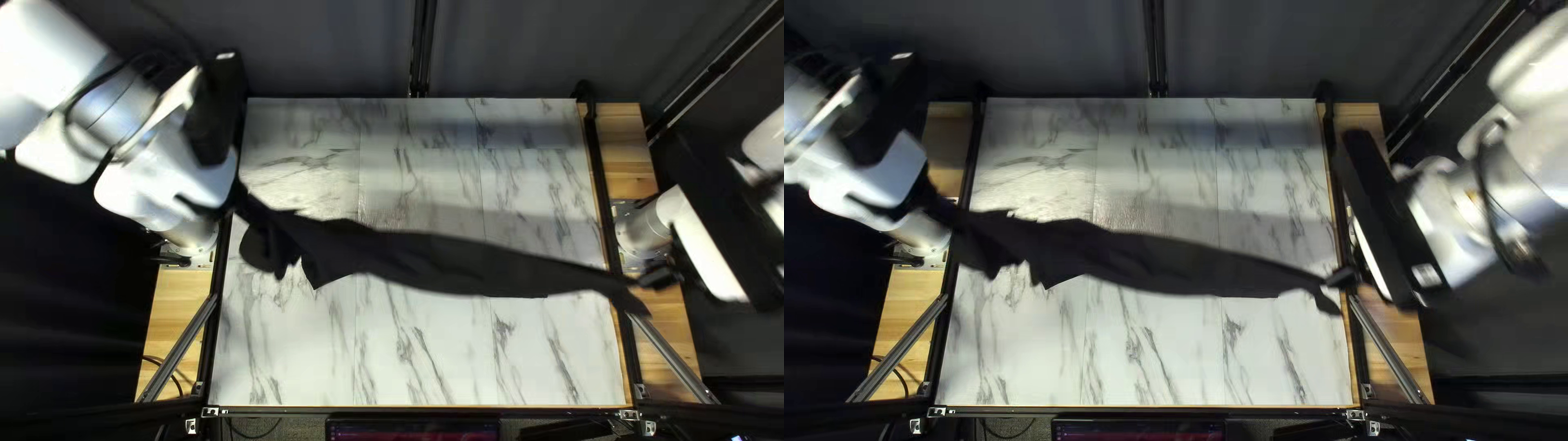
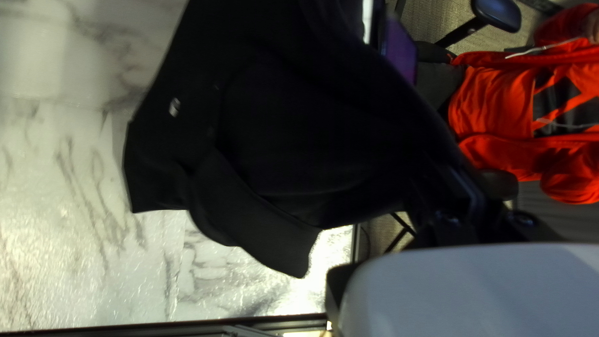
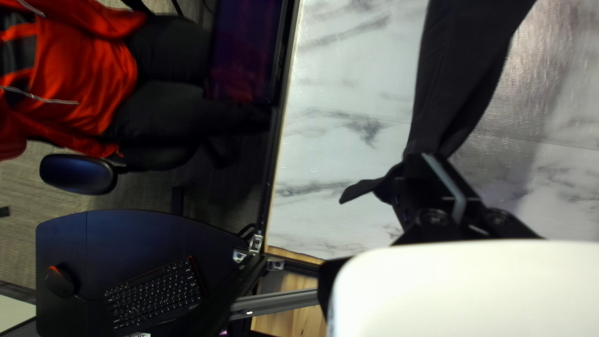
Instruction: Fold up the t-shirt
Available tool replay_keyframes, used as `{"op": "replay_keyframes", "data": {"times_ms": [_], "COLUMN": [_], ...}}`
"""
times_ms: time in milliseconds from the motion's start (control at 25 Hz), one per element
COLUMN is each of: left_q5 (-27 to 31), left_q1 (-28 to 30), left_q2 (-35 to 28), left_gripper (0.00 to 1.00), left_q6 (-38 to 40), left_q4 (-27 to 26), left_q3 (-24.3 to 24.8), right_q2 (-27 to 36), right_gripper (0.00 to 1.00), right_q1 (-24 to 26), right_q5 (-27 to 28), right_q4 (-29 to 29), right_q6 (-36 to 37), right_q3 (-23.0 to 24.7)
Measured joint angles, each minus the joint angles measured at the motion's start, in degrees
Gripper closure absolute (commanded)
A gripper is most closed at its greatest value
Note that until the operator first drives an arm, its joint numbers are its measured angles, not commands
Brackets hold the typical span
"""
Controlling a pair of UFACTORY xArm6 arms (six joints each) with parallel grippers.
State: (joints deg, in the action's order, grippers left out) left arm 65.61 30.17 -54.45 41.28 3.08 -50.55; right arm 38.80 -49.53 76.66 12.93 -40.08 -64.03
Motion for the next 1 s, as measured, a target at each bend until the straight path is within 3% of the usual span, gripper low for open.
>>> {"op": "replay_keyframes", "data": {"times_ms": [120, 240, 600, 760, 1000], "left_q5": [0.9, 0.5, -6.1, -6.8, -5.7], "left_q1": [7.5, 13.4, 25.5, 27.8, 29.9], "left_q2": [4.4, 8.0, 15.0, 18.6, 25.2], "left_gripper": [1.0, 1.0, 1.0, 1.0, 1.0], "left_q6": [5.9, 10.5, 23.3, 25.2, 25.0], "left_q4": [6.3, 10.7, 21.3, 23.4, 24.4], "left_q3": [-4.6, -7.5, -10.2, -12.9, -20.2], "right_q2": [-6.3, -9.3, -13.6, -15.3, -12.6], "right_gripper": [1.0, 1.0, 1.0, 1.0, 1.0], "right_q1": [-4.7, -7.5, -12.1, -12.6, -12.1], "right_q5": [2.2, 3.2, 1.1, 0.7, -0.5], "right_q4": [3.7, 6.1, 10.7, 11.4, 11.4], "right_q6": [-2.6, -3.8, -5.6, -4.7, -4.5], "right_q3": [-6.8, -9.8, -12.3, -13.7, -10.3]}}
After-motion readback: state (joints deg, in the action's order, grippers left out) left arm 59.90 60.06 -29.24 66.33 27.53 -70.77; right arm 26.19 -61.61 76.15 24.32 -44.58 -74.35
